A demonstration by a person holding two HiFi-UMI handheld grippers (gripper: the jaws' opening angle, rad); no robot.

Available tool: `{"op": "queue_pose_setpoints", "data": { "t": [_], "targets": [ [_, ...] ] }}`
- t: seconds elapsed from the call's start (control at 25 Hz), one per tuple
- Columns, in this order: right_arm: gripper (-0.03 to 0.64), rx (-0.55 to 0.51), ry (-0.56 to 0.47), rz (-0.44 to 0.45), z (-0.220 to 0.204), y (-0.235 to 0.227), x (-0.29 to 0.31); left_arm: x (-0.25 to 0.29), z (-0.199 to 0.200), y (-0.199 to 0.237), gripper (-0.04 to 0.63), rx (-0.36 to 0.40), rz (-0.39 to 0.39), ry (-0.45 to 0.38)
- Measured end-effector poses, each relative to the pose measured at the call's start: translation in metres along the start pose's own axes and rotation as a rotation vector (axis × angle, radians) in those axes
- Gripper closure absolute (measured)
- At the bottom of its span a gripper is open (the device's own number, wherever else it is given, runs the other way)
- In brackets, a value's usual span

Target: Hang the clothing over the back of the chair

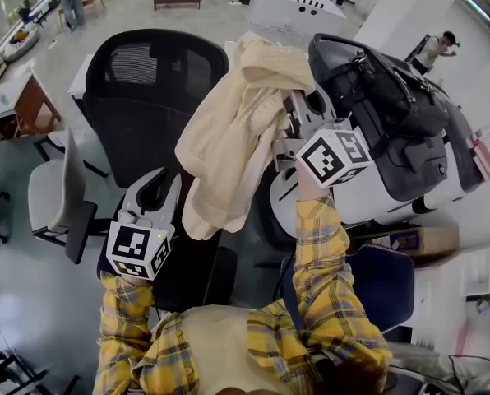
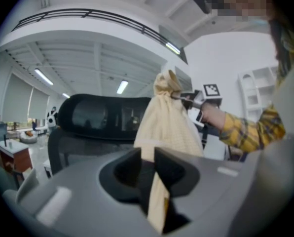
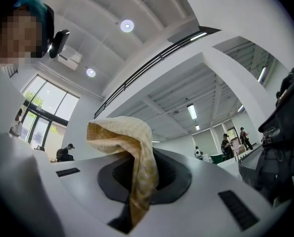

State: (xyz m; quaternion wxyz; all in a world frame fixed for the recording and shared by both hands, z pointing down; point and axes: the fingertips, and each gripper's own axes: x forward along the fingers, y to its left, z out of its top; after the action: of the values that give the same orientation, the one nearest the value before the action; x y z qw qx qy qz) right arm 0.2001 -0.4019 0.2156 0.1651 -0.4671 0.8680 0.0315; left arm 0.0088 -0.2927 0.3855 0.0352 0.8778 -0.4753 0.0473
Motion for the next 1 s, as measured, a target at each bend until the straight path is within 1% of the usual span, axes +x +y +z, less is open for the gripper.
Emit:
{"op": "queue_pose_setpoints", "data": {
  "t": [0.16, 0.32, 0.44, 0.56, 0.72, 0.84, 1.0],
  "targets": [
    [0.586, 0.028, 0.012, -0.077, -0.014, -0.024, 0.001, 0.004, -0.003, -0.003, 0.525, 0.001, -0.005, 0.009],
    [0.586, 0.039, 0.045, -0.107, -0.031, -0.034, 0.008, 0.006, -0.002, -0.006, 0.525, 0.010, -0.005, 0.014],
    [0.586, 0.046, 0.088, -0.129, -0.047, -0.042, 0.015, 0.006, -0.003, -0.009, 0.525, 0.015, -0.006, 0.020],
    [0.586, 0.037, 0.147, -0.129, -0.063, -0.047, 0.024, 0.004, -0.003, -0.009, 0.525, 0.019, -0.001, 0.023],
    [0.586, -0.019, 0.241, -0.119, -0.081, -0.050, 0.037, 0.004, -0.003, -0.011, 0.525, 0.023, 0.001, 0.028],
    [0.586, -0.026, 0.309, -0.112, -0.097, -0.053, 0.045, 0.004, -0.003, -0.011, 0.525, 0.024, -0.001, 0.029],
    [0.586, -0.035, 0.373, -0.090, -0.110, -0.054, 0.052, 0.006, -0.006, -0.010, 0.525, 0.021, -0.004, 0.033]
  ]
}}
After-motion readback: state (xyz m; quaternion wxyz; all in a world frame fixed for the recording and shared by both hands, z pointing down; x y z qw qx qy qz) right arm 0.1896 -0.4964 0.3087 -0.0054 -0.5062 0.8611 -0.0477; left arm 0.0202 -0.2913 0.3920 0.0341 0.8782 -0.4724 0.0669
